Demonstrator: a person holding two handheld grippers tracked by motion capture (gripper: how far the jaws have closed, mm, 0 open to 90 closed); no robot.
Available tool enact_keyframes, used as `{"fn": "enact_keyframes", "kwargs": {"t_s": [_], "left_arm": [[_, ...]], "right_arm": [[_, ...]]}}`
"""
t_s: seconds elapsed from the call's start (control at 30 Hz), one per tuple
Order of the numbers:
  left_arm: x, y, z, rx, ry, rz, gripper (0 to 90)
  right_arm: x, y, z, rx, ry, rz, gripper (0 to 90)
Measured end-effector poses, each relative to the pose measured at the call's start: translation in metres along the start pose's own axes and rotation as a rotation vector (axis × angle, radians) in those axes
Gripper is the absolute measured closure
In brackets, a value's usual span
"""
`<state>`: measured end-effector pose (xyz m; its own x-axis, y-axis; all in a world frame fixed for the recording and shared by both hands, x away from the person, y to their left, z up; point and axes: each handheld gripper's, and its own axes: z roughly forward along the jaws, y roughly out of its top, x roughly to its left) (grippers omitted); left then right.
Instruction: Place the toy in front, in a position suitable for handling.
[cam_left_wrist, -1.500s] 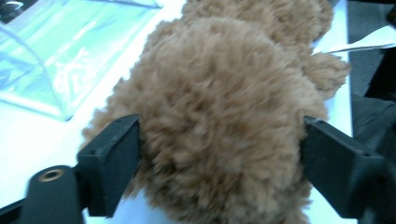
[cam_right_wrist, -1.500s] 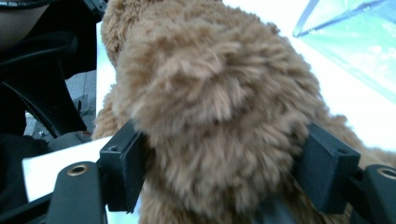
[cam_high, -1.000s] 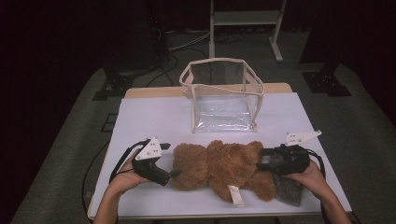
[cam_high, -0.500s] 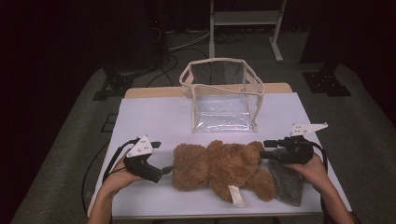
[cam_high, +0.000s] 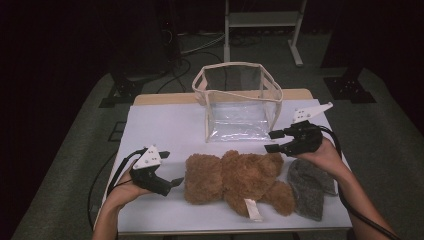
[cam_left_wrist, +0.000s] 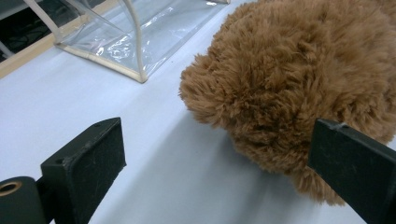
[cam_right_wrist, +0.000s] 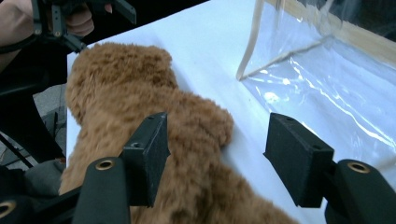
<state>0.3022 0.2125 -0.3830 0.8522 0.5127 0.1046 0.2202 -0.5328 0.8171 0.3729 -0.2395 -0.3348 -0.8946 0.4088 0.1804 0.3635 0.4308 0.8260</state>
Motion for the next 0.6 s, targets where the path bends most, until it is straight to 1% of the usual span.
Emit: {"fn": "enact_keyframes", "kwargs": {"t_s": [0.1, 0.3, 0.37, 0.5, 0.6], "left_arm": [[0.001, 0.000, 0.000, 0.003, 0.001, -0.001, 3.6], [0.000, -0.001, 0.001, 0.010, -0.006, 0.005, 3.6], [0.000, 0.000, 0.000, 0.011, -0.002, 0.007, 3.6], [0.000, 0.000, -0.002, -0.008, -0.006, -0.005, 3.6], [0.000, 0.001, 0.000, 0.008, -0.002, 0.004, 3.6]], "right_arm": [[-0.001, 0.008, 0.009, 0.016, 0.009, -0.012, 37.9], [0.002, 0.017, 0.020, 0.045, 0.026, -0.037, 37.9], [0.003, 0.020, 0.022, 0.055, 0.024, -0.048, 37.8], [0.004, 0.023, 0.024, 0.048, 0.035, -0.052, 37.9], [0.005, 0.024, 0.025, 0.059, 0.030, -0.055, 37.9]]}}
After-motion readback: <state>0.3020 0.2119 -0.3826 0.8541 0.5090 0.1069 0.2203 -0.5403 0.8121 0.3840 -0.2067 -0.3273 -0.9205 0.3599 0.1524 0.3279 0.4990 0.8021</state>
